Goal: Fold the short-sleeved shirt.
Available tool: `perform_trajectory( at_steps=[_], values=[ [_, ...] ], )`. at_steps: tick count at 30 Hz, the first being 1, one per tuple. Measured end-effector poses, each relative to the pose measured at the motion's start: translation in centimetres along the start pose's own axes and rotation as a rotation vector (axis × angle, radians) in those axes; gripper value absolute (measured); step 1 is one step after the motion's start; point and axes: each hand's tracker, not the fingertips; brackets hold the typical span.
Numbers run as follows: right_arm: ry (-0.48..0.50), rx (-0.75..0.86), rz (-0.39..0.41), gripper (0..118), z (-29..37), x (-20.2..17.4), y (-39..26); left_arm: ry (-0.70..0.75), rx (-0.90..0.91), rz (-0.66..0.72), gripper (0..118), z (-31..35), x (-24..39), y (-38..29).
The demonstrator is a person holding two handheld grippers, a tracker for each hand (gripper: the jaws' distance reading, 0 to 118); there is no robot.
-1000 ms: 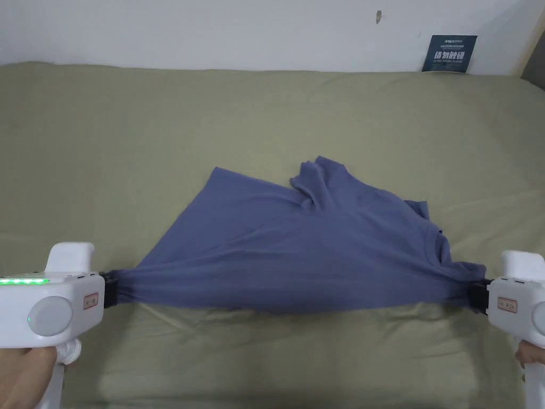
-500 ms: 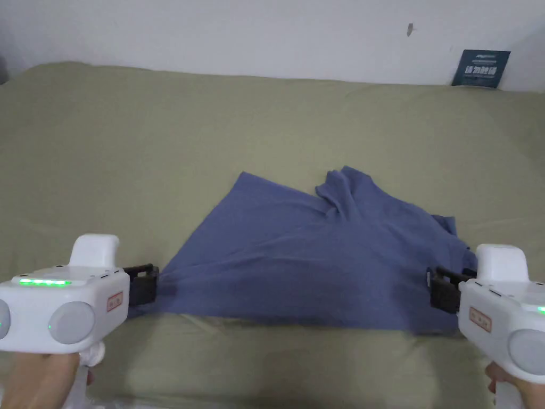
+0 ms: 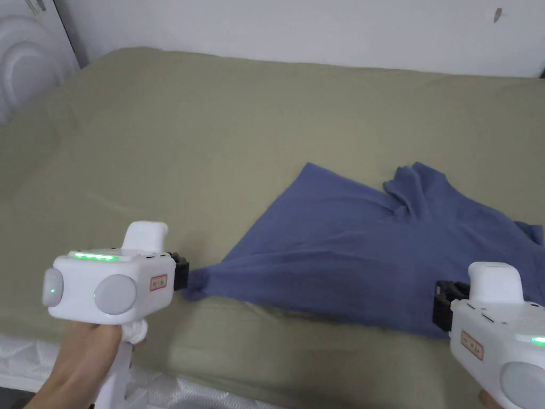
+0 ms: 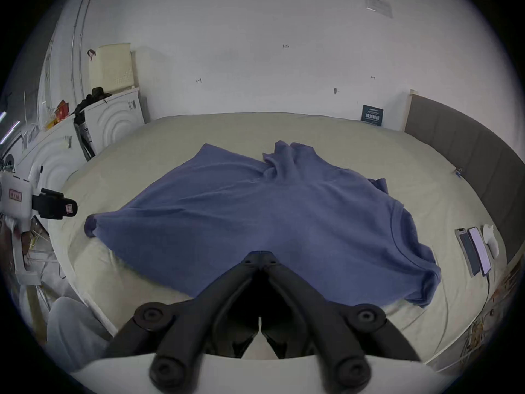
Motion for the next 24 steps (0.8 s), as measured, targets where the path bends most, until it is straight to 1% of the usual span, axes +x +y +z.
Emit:
perform_trajectory(
  at_steps=[1, 2, 3, 4, 5, 6, 9, 10, 11, 12, 13, 14, 15, 18, 19, 24],
  values=[
    [0.003, -0.003, 0.0, 0, -0.1, -0.1, 0.0, -0.029, -0.017, 0.007, 16, -0.4, -0.3, 0.2],
    [0.007, -0.006, 0.0, 0, -0.2, -0.2, 0.0, -0.045, -0.029, 0.015, 66, -0.9, -0.5, 0.5],
    [0.01, -0.009, 0.0, 0, -0.3, -0.3, 0.0, -0.074, -0.059, 0.014, 109, -1.4, -0.7, 0.7],
    [0.016, -0.015, -0.002, 0, -0.4, -0.2, 0.0, -0.061, -0.084, 0.018, 118, -2.3, -0.7, 0.8],
    [0.019, -0.019, -0.003, 0, -0.5, -0.3, 0.0, -0.053, -0.084, 0.019, 112, -3.1, -0.6, 0.7],
    [0.019, -0.023, -0.001, 0, -0.6, -0.3, -0.1, -0.044, -0.057, 0.017, 110, -3.1, -0.5, 1.0],
    [0.019, -0.032, 0.005, 0, -0.8, -0.4, -0.2, -0.012, -0.108, -0.01, 107, -3.4, 1.1, 1.3],
    [0.021, -0.039, 0.004, 0, -1.0, -0.3, -0.1, -0.004, -0.145, -0.04, 106, -3.5, 1.6, 1.2],
    [0.02, -0.043, 0.004, 0, -1.1, -0.2, -0.1, 0.005, -0.146, -0.067, 95, -4.9, 1.3, -0.3],
    [0.018, -0.046, 0.003, 0, -1.2, -0.1, 0.0, 0.013, -0.135, -0.097, 75, -5.0, 1.7, -0.5],
    [0.016, -0.052, 0.001, 0, -1.4, 0.2, 0.1, 0.034, -0.129, -0.125, 42, -5.1, 2.0, -0.7],
    [0.014, -0.055, -0.003, 0, -1.6, 0.4, 0.3, 0.032, -0.123, -0.116, 4, -5.3, 2.2, -0.8],
    [0.014, -0.059, -0.008, 0, -1.9, 0.8, 0.6, 0.025, -0.128, -0.105, 4, -6.8, 1.4, -1.1],
    [-0.005, -0.065, -0.032, 0, -2.9, 2.3, 1.8, 0.068, -0.114, -0.141, 4, -7.4, 1.5, -1.3],
    [-0.014, -0.065, -0.038, 0, -3.4, 2.9, 2.4, 0.084, -0.101, -0.158, 4, -6.3, 2.7, -1.3],
    [-0.053, -0.094, -0.034, 0, -7.6, 6.7, 6.5, 0.097, -0.086, -0.173, 4, -5.6, 3.4, -1.7]
  ],
)
